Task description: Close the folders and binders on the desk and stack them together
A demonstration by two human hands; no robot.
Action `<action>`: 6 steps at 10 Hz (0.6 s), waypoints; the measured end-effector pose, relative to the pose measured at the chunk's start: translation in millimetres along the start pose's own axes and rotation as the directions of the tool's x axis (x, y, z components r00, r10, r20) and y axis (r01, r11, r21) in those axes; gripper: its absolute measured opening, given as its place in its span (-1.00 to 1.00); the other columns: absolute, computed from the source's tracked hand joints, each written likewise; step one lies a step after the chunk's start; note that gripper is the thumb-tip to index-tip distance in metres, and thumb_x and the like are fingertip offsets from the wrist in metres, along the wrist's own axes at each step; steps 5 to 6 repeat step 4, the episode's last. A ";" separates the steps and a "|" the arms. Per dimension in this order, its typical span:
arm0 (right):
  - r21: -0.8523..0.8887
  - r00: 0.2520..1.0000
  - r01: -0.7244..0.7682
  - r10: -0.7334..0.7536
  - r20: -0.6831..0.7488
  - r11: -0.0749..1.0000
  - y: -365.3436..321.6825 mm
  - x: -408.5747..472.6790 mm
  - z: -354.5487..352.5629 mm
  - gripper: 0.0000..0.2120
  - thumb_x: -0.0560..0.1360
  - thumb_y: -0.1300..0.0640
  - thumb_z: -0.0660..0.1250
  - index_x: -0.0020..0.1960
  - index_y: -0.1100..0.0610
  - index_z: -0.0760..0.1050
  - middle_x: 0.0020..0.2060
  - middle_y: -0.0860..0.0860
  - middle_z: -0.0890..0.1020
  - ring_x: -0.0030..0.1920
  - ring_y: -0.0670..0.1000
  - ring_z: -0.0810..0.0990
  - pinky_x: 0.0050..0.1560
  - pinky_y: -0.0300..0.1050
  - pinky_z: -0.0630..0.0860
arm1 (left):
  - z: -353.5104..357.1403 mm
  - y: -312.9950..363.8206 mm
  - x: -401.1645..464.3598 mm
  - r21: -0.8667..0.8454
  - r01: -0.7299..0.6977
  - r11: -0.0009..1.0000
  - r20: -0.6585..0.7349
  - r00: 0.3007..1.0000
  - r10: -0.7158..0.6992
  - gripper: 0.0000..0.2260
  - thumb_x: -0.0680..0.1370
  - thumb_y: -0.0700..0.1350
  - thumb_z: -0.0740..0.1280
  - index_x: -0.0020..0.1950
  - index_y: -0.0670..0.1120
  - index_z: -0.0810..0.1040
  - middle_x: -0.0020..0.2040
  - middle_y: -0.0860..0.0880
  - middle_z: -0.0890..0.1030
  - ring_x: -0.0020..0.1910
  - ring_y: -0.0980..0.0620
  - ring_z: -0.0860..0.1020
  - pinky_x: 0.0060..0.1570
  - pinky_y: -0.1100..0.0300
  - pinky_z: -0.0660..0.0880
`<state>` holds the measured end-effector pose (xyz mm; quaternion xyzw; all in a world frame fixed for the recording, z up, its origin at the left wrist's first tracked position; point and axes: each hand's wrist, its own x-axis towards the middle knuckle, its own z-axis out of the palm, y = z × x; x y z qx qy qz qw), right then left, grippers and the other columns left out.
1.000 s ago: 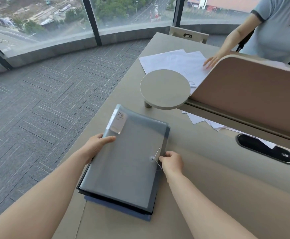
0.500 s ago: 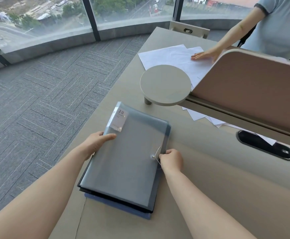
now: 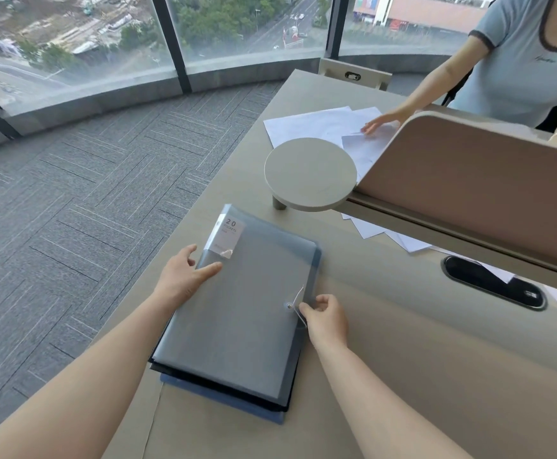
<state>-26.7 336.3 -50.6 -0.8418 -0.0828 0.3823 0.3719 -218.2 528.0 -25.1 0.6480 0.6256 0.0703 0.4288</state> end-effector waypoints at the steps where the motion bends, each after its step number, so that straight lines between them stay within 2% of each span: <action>1: 0.093 1.000 -0.007 0.005 0.017 0.996 14.2 -9.9 -8.8 -0.80 0.47 0.11 0.38 0.06 0.11 0.47 -0.21 -0.04 0.55 -0.20 0.06 0.55 -0.10 -0.04 0.51 | -2.0 1.9 -11.9 -0.016 -0.090 0.996 -0.137 0.987 0.086 -0.34 0.48 0.09 0.46 0.51 -0.06 0.34 0.33 -0.17 0.47 0.33 -0.13 0.44 0.35 -0.13 0.39; 2: 0.142 0.999 0.002 -0.009 0.051 0.990 41.1 -30.3 -26.0 -0.95 0.48 0.18 0.33 -0.07 0.10 0.54 -0.25 -0.01 0.58 -0.25 0.04 0.55 -0.04 0.08 0.58 | 1.7 1.0 -38.9 0.004 -0.211 0.978 -0.276 0.939 0.204 -0.52 0.54 -0.05 0.42 0.42 -0.14 0.45 0.27 -0.17 0.51 0.28 -0.13 0.46 0.32 -0.09 0.40; 3: 0.208 0.998 -0.025 0.012 0.063 0.978 67.1 -51.9 -48.6 -0.89 0.51 0.29 0.29 -0.15 0.18 0.56 -0.40 0.01 0.56 -0.40 -0.01 0.49 -0.30 -0.05 0.49 | 10.6 3.4 -70.1 -0.018 -0.324 0.946 -0.350 0.888 0.297 -0.72 0.54 -0.21 0.40 0.25 -0.15 0.57 0.11 -0.12 0.58 0.12 -0.15 0.53 0.16 -0.04 0.47; 4: 0.247 0.992 -0.100 0.078 0.099 0.964 100.7 -77.9 -76.5 -0.80 0.51 0.42 0.27 -0.26 0.24 0.52 -0.54 0.02 0.53 -0.58 -0.02 0.44 -0.48 -0.21 0.40 | 35.8 -11.9 -121.2 -0.105 -0.389 0.915 -0.343 0.878 0.334 -0.73 0.50 -0.34 0.40 -0.03 0.06 0.62 -0.12 0.05 0.63 -0.08 0.01 0.61 -0.01 0.21 0.51; 6: 0.247 0.992 -0.100 0.078 0.099 0.964 100.7 -77.9 -76.5 -0.80 0.51 0.42 0.27 -0.26 0.24 0.52 -0.54 0.02 0.53 -0.58 -0.02 0.44 -0.48 -0.21 0.40 | 35.8 -11.9 -121.2 -0.105 -0.389 0.915 -0.343 0.878 0.334 -0.73 0.50 -0.34 0.40 -0.03 0.06 0.62 -0.12 0.05 0.63 -0.08 0.01 0.61 -0.01 0.21 0.51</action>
